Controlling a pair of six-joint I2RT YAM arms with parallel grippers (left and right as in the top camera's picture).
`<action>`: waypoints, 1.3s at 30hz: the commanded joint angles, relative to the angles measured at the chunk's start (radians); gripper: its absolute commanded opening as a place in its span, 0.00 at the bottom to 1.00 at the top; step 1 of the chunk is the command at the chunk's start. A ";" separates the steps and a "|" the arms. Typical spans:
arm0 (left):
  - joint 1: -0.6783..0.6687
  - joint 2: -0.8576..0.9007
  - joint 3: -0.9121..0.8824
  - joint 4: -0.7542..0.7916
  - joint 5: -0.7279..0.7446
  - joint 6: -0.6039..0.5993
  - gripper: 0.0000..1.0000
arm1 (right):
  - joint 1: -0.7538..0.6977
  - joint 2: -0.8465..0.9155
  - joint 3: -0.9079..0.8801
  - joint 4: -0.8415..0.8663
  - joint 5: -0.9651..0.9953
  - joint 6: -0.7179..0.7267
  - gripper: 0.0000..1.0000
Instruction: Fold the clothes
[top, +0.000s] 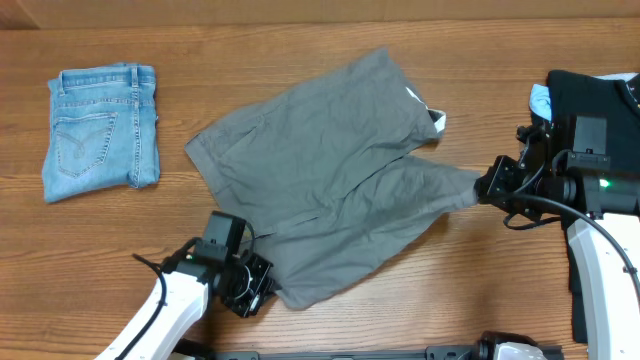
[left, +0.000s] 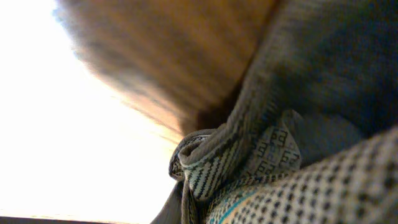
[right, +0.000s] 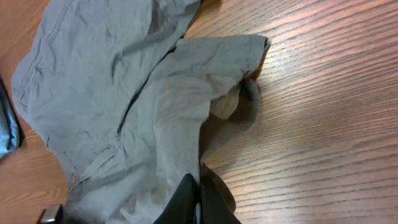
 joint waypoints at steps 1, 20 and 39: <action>0.025 -0.023 0.176 -0.235 -0.160 0.213 0.04 | -0.001 -0.003 0.031 0.003 0.002 -0.002 0.04; 0.052 -0.228 0.540 -0.495 -0.757 0.300 0.29 | 0.171 0.038 0.031 0.395 0.023 -0.029 0.04; 0.295 0.261 0.540 0.323 -0.894 0.496 0.11 | 0.247 0.460 0.031 1.110 0.029 -0.025 0.04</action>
